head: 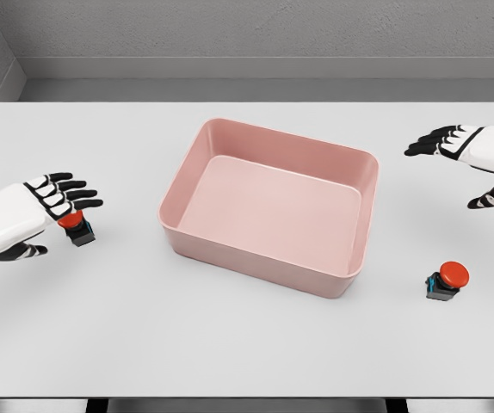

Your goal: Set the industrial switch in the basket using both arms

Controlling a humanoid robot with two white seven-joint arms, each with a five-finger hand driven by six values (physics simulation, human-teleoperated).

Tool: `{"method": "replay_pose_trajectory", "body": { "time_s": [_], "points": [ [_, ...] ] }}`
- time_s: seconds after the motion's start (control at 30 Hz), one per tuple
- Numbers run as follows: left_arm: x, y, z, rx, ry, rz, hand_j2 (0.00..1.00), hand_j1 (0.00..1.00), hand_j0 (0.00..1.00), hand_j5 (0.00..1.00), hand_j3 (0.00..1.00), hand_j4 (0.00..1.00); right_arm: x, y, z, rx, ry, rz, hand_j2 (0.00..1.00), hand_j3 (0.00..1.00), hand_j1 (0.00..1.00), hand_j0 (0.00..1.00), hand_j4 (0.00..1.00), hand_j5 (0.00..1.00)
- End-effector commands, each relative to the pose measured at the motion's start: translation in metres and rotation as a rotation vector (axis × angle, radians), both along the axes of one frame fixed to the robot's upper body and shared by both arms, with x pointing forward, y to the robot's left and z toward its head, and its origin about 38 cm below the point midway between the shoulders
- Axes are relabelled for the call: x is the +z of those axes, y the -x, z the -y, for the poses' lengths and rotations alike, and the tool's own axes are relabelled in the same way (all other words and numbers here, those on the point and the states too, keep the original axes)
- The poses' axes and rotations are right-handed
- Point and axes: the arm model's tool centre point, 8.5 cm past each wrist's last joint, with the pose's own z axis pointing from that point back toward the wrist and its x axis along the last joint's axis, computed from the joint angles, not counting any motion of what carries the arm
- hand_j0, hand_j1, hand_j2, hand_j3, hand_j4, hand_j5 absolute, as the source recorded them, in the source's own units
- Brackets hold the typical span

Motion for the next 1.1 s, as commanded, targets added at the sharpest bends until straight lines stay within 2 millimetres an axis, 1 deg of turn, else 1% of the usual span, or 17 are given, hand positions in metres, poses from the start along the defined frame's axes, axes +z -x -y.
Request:
{"method": "replay_pose_trajectory", "body": {
  "time_s": [0.0, 0.07, 0.13, 0.2, 0.23, 0.3, 0.33, 0.37, 0.43, 0.53, 0.6, 0.63, 0.7, 0.77, 0.9, 0.93, 1.07],
  "points": [
    [0.0, 0.0, 0.0, 0.0, 0.007, -0.003, 1.0, 1.0, 1.0, 1.0, 1.0, 1.0, 0.001, 0.0, 0.0, -0.001, -0.007, -0.002, 1.0, 1.0, 1.0, 1.0, 1.0, 1.0],
    [0.0, 0.0, 0.0, 0.001, 0.005, -0.002, 1.0, 1.0, 1.0, 1.0, 1.0, 1.0, 0.0, 0.001, 0.001, -0.002, -0.003, -0.006, 1.0, 1.0, 1.0, 1.0, 1.0, 1.0],
    [0.008, -0.005, -0.003, 0.004, -0.015, 0.017, 1.0, 1.0, 1.0, 1.0, 1.0, 1.0, -0.002, 0.001, 0.0, -0.001, -0.003, -0.011, 1.0, 1.0, 1.0, 1.0, 1.0, 1.0],
    [0.011, -0.013, -0.011, 0.03, -0.024, 0.034, 1.0, 1.0, 1.0, 1.0, 1.0, 1.0, -0.005, 0.003, 0.001, -0.001, 0.002, -0.023, 1.0, 1.0, 1.0, 1.0, 1.0, 1.0],
    [0.008, -0.016, -0.02, 0.057, -0.035, 0.029, 1.0, 1.0, 1.0, 1.0, 1.0, 1.0, -0.001, 0.004, 0.008, -0.012, 0.025, -0.023, 1.0, 1.0, 1.0, 1.0, 1.0, 1.0],
    [0.004, -0.019, -0.027, 0.082, -0.04, 0.021, 1.0, 1.0, 1.0, 1.0, 1.0, 1.0, -0.007, 0.007, 0.007, -0.008, 0.034, -0.041, 1.0, 1.0, 1.0, 1.0, 1.0, 1.0],
    [0.003, -0.021, -0.027, 0.08, -0.072, 0.034, 1.0, 1.0, 1.0, 1.0, 1.0, 1.0, -0.007, 0.007, 0.008, -0.01, 0.038, -0.044, 1.0, 1.0, 1.0, 1.0, 1.0, 1.0],
    [-0.004, -0.021, -0.021, 0.062, -0.078, 0.016, 1.0, 1.0, 1.0, 1.0, 1.0, 1.0, -0.007, 0.008, 0.01, -0.013, 0.041, -0.047, 1.0, 1.0, 1.0, 1.0, 1.0, 1.0],
    [-0.004, -0.022, -0.011, 0.032, -0.09, 0.026, 1.0, 1.0, 1.0, 1.0, 1.0, 1.0, -0.021, 0.014, 0.004, 0.007, 0.048, -0.088, 1.0, 1.0, 1.0, 1.0, 1.0, 1.0],
    [-0.005, -0.019, 0.007, -0.01, -0.102, 0.056, 1.0, 1.0, 1.0, 1.0, 1.0, 1.0, -0.034, 0.021, 0.008, 0.003, 0.06, -0.129, 1.0, 1.0, 1.0, 1.0, 1.0, 1.0],
    [-0.01, -0.018, 0.008, -0.016, -0.11, 0.042, 1.0, 1.0, 1.0, 1.0, 1.0, 1.0, -0.036, 0.025, 0.013, -0.004, 0.075, -0.143, 1.0, 1.0, 1.0, 1.0, 1.0, 1.0],
    [-0.006, -0.021, 0.01, -0.019, -0.109, 0.054, 1.0, 1.0, 1.0, 1.0, 1.0, 1.0, -0.035, 0.026, 0.016, -0.01, 0.086, -0.146, 1.0, 1.0, 1.0, 1.0, 1.0, 1.0],
    [-0.016, -0.026, 0.013, -0.016, -0.111, 0.041, 1.0, 1.0, 1.0, 1.0, 1.0, 1.0, -0.033, 0.03, 0.025, -0.026, 0.11, -0.155, 1.0, 1.0, 1.0, 1.0, 1.0, 1.0],
    [-0.019, -0.027, 0.011, -0.011, -0.113, 0.031, 1.0, 1.0, 1.0, 1.0, 1.0, 1.0, -0.032, 0.032, 0.028, -0.031, 0.122, -0.161, 1.0, 1.0, 1.0, 1.0, 1.0, 1.0],
    [-0.022, -0.028, 0.008, -0.003, -0.115, 0.024, 1.0, 1.0, 1.0, 1.0, 1.0, 1.0, -0.044, 0.038, 0.03, -0.032, 0.125, -0.197, 1.0, 1.0, 1.0, 1.0, 1.0, 1.0],
    [-0.028, -0.029, 0.004, 0.01, -0.116, 0.006, 1.0, 1.0, 1.0, 1.0, 1.0, 1.0, -0.045, 0.039, 0.027, -0.023, 0.124, -0.199, 1.0, 1.0, 1.0, 1.0, 1.0, 1.0],
    [-0.025, -0.038, -0.006, 0.041, -0.124, 0.012, 1.0, 1.0, 1.0, 1.0, 1.0, 1.0, -0.054, 0.045, 0.021, -0.005, 0.115, -0.223, 1.0, 1.0, 1.0, 1.0, 1.0, 1.0]
  ]
}}
